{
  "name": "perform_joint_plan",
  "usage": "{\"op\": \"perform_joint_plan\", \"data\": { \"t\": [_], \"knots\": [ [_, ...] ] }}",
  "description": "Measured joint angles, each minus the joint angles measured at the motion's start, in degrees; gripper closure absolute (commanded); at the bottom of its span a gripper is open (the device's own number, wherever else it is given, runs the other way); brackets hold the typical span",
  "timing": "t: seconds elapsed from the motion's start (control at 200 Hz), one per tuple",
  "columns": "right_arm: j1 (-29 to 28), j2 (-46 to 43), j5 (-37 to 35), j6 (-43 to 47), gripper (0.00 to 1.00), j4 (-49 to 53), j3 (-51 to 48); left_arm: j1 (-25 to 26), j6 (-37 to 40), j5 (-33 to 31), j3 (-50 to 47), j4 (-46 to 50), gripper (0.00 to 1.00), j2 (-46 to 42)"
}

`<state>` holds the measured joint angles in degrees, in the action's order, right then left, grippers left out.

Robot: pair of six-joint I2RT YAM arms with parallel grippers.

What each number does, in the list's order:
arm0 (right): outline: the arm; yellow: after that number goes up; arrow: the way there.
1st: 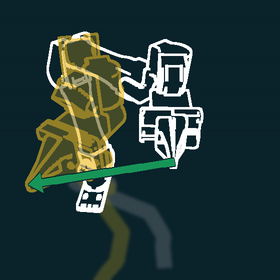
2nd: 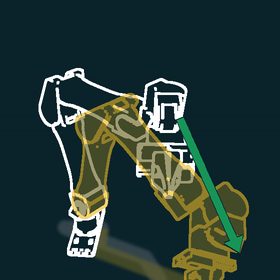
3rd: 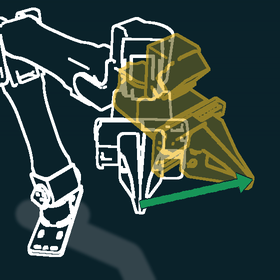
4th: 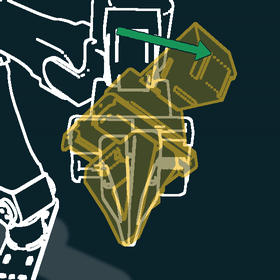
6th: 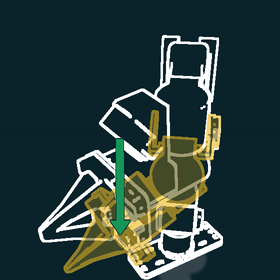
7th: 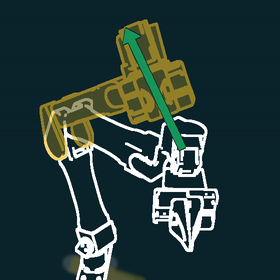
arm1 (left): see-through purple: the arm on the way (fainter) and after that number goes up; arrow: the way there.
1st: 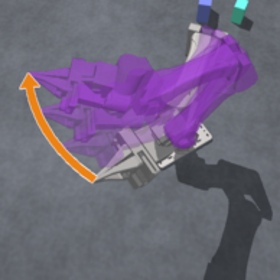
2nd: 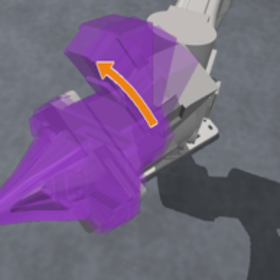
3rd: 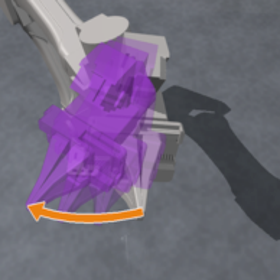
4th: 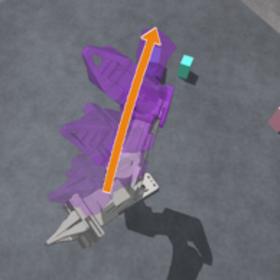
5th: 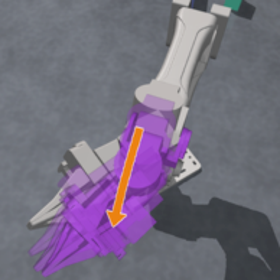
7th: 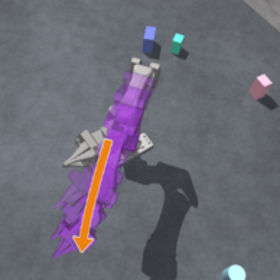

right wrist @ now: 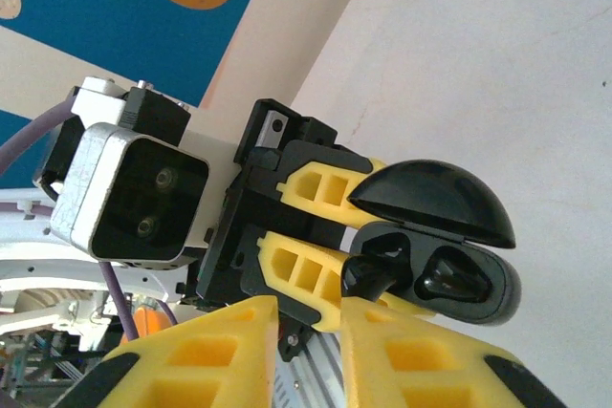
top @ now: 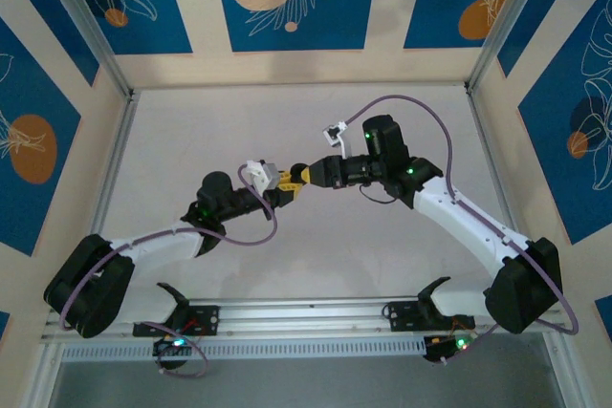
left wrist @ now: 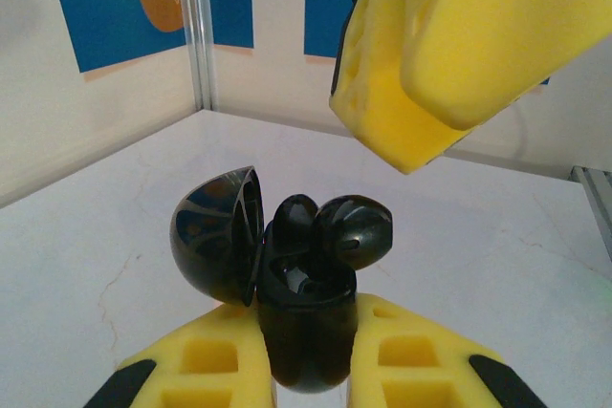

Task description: Insert wireless bluetooth earbuds into charging case

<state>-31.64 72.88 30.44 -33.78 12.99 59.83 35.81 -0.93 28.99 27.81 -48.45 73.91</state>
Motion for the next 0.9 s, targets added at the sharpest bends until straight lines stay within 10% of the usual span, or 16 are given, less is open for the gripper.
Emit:
{"op": "perform_joint_plan", "data": {
  "t": [0.655,0.9],
  "knots": [
    [-2.2,4.0,0.0,0.2,0.86,-0.7,1.5,0.0,0.0,0.4,0.0,1.0,0.85,-1.5],
    [-2.4,4.5,0.0,0.8,0.69,-1.7,3.0,0.0,0.0,0.7,0.0,1.2,0.85,-1.5]
  ]
}}
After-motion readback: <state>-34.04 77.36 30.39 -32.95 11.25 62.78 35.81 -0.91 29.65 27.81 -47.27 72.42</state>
